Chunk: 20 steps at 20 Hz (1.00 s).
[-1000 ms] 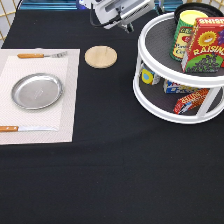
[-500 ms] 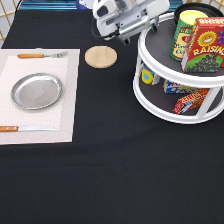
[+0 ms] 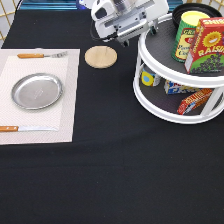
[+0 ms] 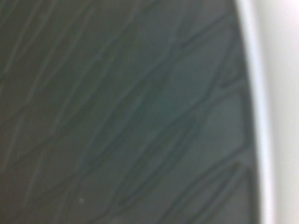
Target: Pick up the bowl from the lazy Susan and put bowl on the plate
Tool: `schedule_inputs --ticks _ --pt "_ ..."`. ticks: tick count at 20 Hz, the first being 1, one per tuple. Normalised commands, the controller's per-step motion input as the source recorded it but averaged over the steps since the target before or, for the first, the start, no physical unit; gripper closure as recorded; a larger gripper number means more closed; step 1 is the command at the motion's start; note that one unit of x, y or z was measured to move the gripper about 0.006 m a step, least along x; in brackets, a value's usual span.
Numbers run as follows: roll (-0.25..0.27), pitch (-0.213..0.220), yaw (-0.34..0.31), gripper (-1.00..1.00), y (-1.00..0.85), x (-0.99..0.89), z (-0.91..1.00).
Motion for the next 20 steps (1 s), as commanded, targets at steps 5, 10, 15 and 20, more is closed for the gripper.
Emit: schedule_inputs --ticks 5,10,15,20 --pt "-0.098 0.024 0.000 -1.00 -0.18 0.79 -0.18" --pt "-0.084 0.071 0.039 -1.00 -0.02 0.89 -0.10" --pt "-0.018 0.132 0.108 -1.00 0.08 0.77 -0.17" --pt "-0.006 0.167 0.111 -1.00 0.12 0.73 -0.32"
